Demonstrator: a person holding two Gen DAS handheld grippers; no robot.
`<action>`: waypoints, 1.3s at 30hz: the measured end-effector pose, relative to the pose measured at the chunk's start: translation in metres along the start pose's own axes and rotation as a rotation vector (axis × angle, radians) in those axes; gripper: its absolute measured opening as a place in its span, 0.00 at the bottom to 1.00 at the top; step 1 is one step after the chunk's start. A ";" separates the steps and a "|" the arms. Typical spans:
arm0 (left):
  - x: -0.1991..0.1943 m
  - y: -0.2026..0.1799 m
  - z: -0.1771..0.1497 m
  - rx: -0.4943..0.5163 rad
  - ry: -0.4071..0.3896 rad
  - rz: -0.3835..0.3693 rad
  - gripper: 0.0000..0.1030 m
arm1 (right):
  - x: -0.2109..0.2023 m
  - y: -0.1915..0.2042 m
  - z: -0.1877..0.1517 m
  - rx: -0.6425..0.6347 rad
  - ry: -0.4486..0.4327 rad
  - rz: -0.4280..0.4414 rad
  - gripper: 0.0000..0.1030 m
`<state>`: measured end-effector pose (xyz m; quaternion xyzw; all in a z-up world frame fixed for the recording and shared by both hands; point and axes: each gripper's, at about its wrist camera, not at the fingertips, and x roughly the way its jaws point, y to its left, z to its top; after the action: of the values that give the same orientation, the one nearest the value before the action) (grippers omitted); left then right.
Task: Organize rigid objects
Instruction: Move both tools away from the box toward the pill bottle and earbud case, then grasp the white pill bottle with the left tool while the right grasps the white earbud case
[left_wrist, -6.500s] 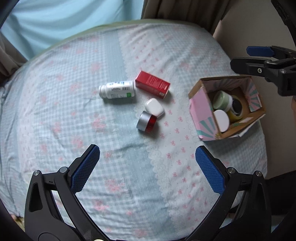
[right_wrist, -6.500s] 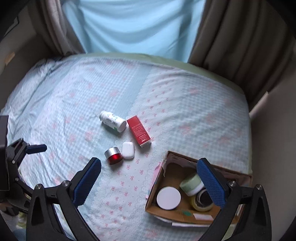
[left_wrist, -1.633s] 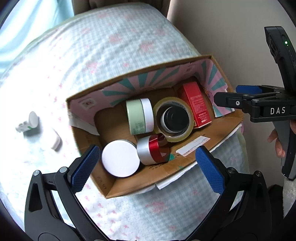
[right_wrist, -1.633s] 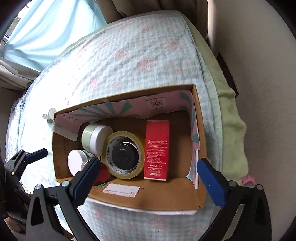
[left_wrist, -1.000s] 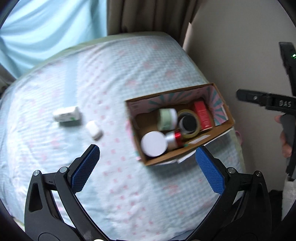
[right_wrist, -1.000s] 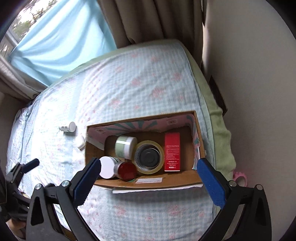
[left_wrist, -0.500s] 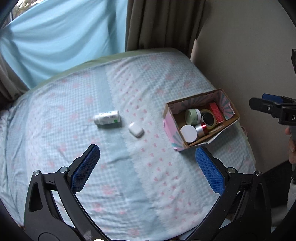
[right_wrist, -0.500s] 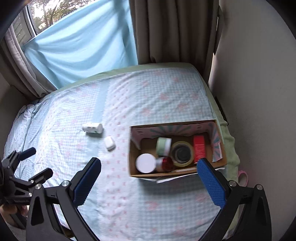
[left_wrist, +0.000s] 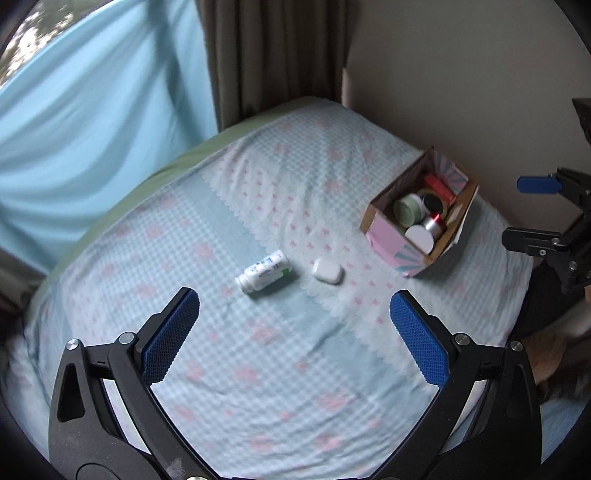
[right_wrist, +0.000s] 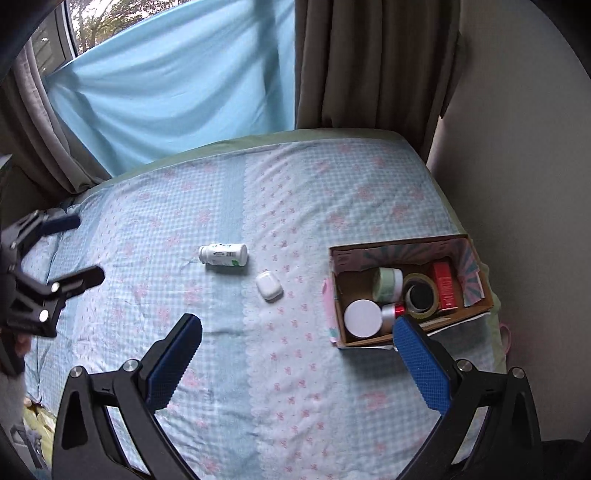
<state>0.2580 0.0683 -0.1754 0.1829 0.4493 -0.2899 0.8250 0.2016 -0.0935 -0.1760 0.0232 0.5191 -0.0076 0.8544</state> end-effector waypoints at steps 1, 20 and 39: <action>0.011 0.008 0.004 0.036 0.023 -0.011 1.00 | 0.005 0.006 0.001 -0.014 0.002 -0.005 1.00; 0.278 0.037 0.025 0.541 0.482 -0.104 0.98 | 0.238 0.043 0.011 -0.271 0.198 0.068 1.00; 0.387 0.028 -0.013 0.661 0.645 -0.158 0.63 | 0.362 0.054 -0.004 -0.332 0.341 0.074 0.59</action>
<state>0.4333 -0.0248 -0.5094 0.4816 0.5789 -0.4078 0.5163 0.3668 -0.0358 -0.4969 -0.0979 0.6487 0.1131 0.7462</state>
